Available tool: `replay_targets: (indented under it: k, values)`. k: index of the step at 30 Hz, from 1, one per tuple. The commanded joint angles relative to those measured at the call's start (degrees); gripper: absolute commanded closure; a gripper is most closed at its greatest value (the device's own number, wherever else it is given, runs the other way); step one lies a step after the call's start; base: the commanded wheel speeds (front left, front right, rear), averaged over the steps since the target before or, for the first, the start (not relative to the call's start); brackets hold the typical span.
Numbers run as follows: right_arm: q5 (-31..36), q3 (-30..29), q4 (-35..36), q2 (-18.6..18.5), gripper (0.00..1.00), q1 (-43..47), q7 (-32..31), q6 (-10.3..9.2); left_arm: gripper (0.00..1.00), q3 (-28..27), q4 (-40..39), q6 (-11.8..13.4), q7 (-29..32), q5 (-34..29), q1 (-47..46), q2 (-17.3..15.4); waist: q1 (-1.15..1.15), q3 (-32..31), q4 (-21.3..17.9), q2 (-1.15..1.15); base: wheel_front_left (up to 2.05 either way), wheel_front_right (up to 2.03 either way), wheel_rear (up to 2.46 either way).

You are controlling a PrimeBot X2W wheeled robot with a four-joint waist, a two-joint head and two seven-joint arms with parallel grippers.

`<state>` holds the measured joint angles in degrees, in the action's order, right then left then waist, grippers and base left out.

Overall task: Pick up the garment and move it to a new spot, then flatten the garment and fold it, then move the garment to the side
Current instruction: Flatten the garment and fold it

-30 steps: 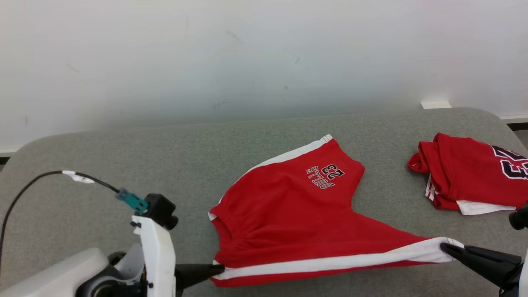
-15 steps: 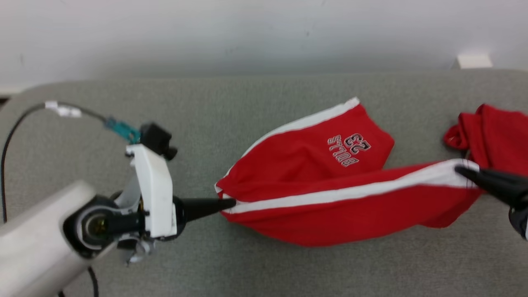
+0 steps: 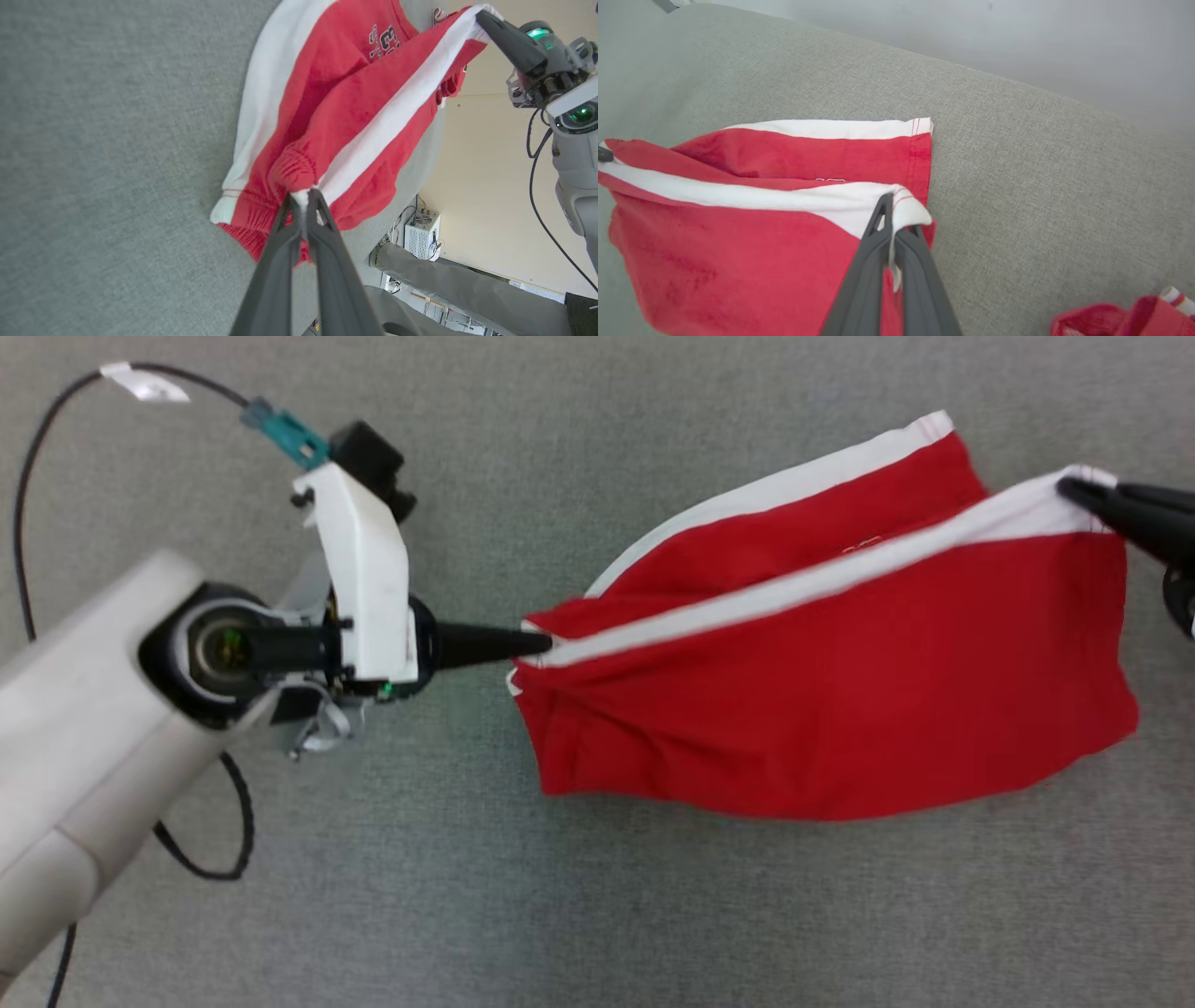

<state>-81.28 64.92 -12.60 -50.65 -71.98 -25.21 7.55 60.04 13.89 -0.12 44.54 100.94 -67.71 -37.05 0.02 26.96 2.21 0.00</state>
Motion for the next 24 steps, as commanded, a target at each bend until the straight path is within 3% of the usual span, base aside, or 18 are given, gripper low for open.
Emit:
replay_targets:
  k: [1, 14, 15, 16, 17, 18, 24]
  values:
    - [-0.3, -0.1, -1.4, 0.2, 1.0, -1.2, 0.3, -0.15, 1.0, -0.6, 0.9, -0.3, 0.0, 0.4, -1.3, 0.3, -0.02, 2.2, 1.5, 0.0, 0.0, 0.0, 0.0]
    - [0.1, 1.6, -9.0, 4.2, 1.0, -5.9, 4.1, -0.15, 1.0, -2.5, 3.8, -0.7, 0.1, 0.1, -4.9, 1.8, -0.02, 4.5, 3.3, 0.0, 0.0, 0.0, 0.0]
    - [0.2, 1.9, -9.5, 4.6, 0.99, -6.1, 4.4, -0.15, 0.84, -2.4, 4.0, -0.7, 0.1, -0.3, -5.0, 2.0, -0.02, 4.6, 3.4, 0.0, 0.0, 0.0, 0.0]
    - [0.3, 2.2, -9.8, 5.1, 0.72, -6.4, 5.0, -0.15, 0.08, -2.2, 4.2, -0.7, -0.1, -0.5, -5.0, 2.2, -0.02, 4.7, 3.4, 0.0, 0.0, 0.0, 0.0]
    - [0.6, 2.4, -10.2, 5.5, 0.48, -6.5, 5.7, -0.15, 0.0, -2.1, 4.4, -0.8, -0.1, -0.7, -5.0, 2.3, -0.02, 4.8, 3.5, 0.0, 0.0, 0.0, 0.0]
    - [0.7, 2.6, -10.7, 5.9, 0.0, -6.5, 6.5, -0.15, 0.0, -2.0, 4.6, -0.9, -0.1, -0.9, -5.0, 2.5, -0.02, 4.8, 3.5, 0.0, 0.0, 0.0, 0.0]
    - [0.3, 3.2, -13.3, 8.1, 0.0, -4.7, 12.7, -0.15, 0.0, -1.8, 6.8, -2.0, -2.1, -2.7, -4.7, 2.5, -0.02, 2.4, 3.2, 0.0, 0.0, 0.0, 0.0]
